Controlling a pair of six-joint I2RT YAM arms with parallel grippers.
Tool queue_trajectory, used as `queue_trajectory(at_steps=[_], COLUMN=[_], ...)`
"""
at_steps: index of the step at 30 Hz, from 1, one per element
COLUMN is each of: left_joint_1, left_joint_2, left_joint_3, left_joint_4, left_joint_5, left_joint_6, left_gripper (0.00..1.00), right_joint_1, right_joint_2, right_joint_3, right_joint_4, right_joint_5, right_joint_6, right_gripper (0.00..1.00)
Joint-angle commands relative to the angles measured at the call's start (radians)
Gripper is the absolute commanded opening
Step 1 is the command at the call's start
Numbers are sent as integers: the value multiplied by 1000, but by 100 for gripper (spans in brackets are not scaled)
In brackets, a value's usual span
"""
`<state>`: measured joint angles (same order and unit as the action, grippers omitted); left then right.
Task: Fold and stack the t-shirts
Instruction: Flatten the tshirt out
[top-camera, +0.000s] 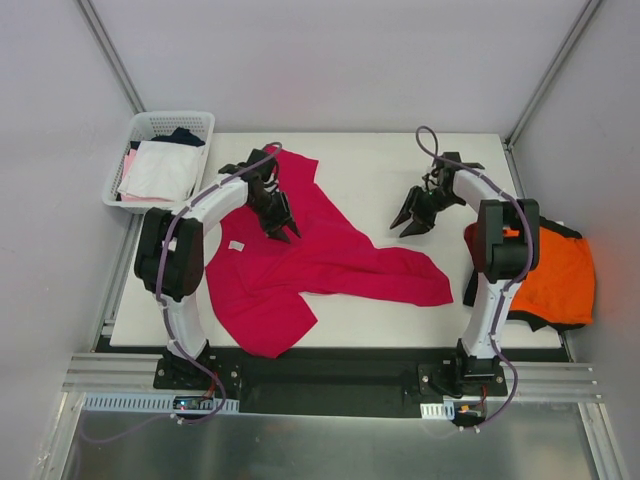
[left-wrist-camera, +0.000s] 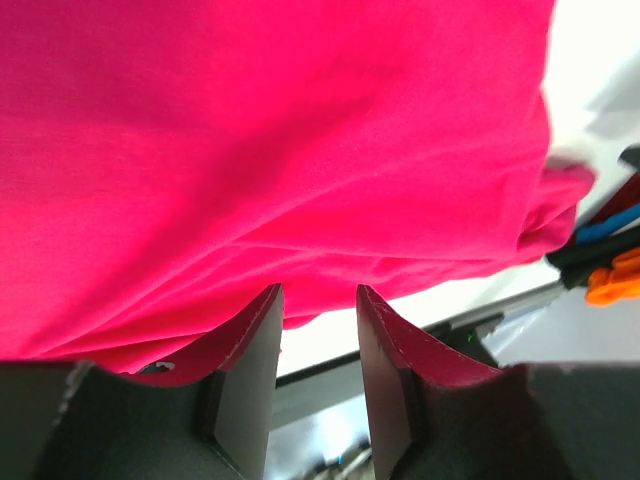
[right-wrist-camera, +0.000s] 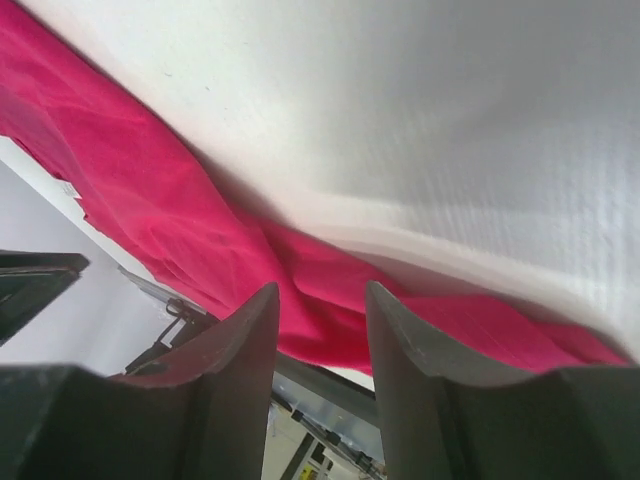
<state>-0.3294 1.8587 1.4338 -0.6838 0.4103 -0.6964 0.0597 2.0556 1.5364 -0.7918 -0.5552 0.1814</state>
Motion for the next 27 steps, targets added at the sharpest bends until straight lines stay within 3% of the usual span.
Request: queue_trajectory(at_steps=[1, 21, 23, 25, 27], left_joint_1=[-17, -17, -17, -17, -17], left_joint_2=[20, 31, 33, 34, 39], left_joint_3=[13, -38, -44, -58, -72], left_joint_4=[-17, -28, -28, -30, -28], left_joint_5=[91, 110, 110, 104, 96], left_joint_6=[8, 69, 77, 81, 89], left_gripper=[35, 35, 35, 35, 35], right_joint_1=[61, 223, 236, 244, 258], right_joint_2=[61, 236, 242, 242, 233], right_joint_3=[25, 96, 100, 108, 110], right_joint_4=[61, 235, 243, 249, 249], right_joint_5=[-72, -218, -216, -221, -224], right_joint_6=[4, 136, 142, 153, 158], right_gripper=[43, 42, 31, 10, 4])
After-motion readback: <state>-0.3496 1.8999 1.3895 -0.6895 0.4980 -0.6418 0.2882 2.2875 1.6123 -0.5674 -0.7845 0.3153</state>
